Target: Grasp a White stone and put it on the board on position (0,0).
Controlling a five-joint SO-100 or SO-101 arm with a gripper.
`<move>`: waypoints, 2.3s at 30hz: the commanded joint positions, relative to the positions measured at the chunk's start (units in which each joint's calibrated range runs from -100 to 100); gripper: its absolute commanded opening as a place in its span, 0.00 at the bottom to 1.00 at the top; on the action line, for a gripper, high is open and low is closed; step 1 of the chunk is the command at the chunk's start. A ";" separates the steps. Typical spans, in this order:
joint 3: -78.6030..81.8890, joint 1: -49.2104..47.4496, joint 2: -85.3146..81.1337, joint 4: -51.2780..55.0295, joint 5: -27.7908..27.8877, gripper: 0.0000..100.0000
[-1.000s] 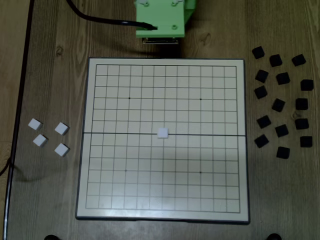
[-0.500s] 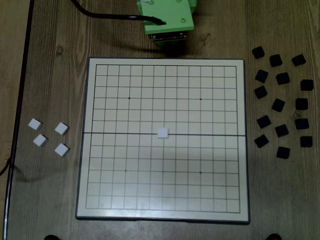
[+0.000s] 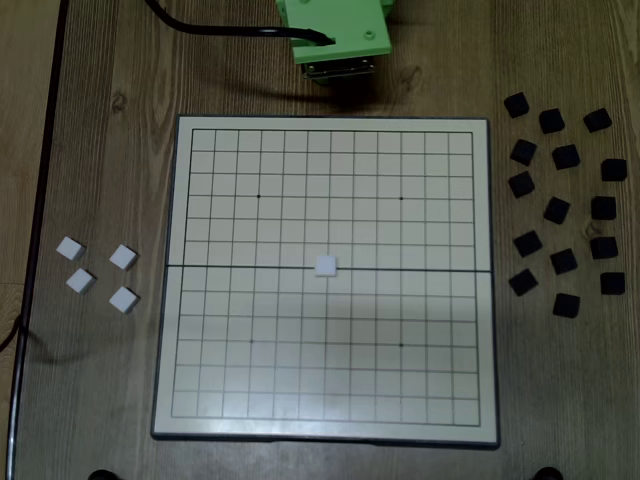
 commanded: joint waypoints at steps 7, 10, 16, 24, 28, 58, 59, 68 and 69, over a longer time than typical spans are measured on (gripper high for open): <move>0.63 1.77 -1.38 4.72 2.05 0.07; 0.63 2.13 -1.38 4.72 2.05 0.07; 0.63 2.13 -1.38 4.72 2.05 0.07; 0.63 2.13 -1.38 4.72 2.05 0.07; 0.63 2.13 -1.38 4.72 2.05 0.07; 0.63 2.13 -1.38 4.72 2.05 0.07; 0.63 2.13 -1.38 4.72 2.05 0.07; 0.63 2.13 -1.38 4.72 2.05 0.07; 0.63 2.13 -1.38 4.72 2.05 0.07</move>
